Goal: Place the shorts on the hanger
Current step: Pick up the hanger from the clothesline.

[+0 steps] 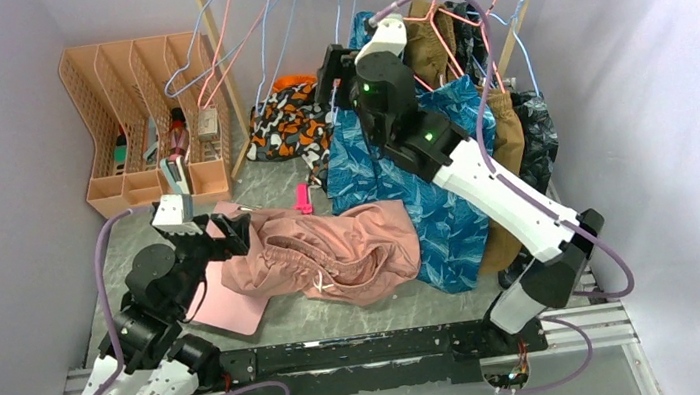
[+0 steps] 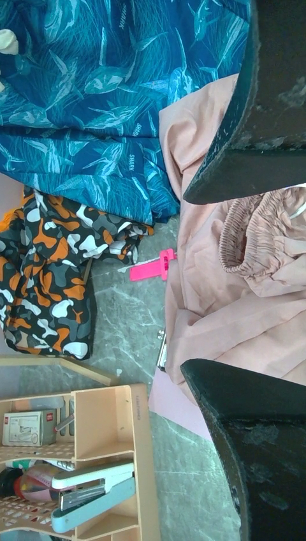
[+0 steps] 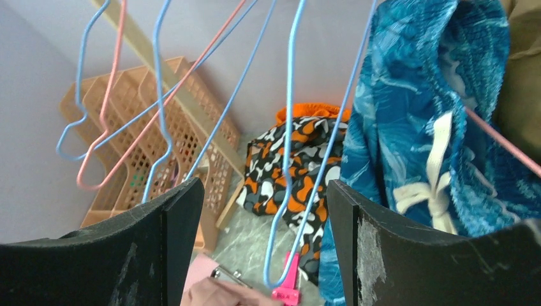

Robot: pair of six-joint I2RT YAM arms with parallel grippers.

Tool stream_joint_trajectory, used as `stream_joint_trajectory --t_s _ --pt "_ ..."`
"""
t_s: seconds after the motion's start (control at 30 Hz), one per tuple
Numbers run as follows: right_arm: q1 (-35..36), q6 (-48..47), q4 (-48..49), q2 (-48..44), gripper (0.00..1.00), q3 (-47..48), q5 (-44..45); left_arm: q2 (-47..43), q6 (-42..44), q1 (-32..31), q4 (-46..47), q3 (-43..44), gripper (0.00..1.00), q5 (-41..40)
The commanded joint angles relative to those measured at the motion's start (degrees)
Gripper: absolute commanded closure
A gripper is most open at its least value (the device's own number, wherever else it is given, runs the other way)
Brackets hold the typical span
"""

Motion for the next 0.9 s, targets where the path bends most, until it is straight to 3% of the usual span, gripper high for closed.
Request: stream_joint_trajectory --t_s 0.0,0.37,0.87 --pt "-2.96 1.47 -1.07 2.81 0.25 4.87 -0.73 0.90 1.11 0.24 1.86 0.88 0.06 1.17" --pt "-4.41 0.40 -2.93 9.57 0.31 9.46 -0.77 0.88 1.32 0.23 2.44 0.62 0.07 2.63" --pt "-4.94 -1.30 -2.00 9.70 0.78 7.97 -0.42 2.05 1.99 0.19 3.19 0.53 0.10 4.65"
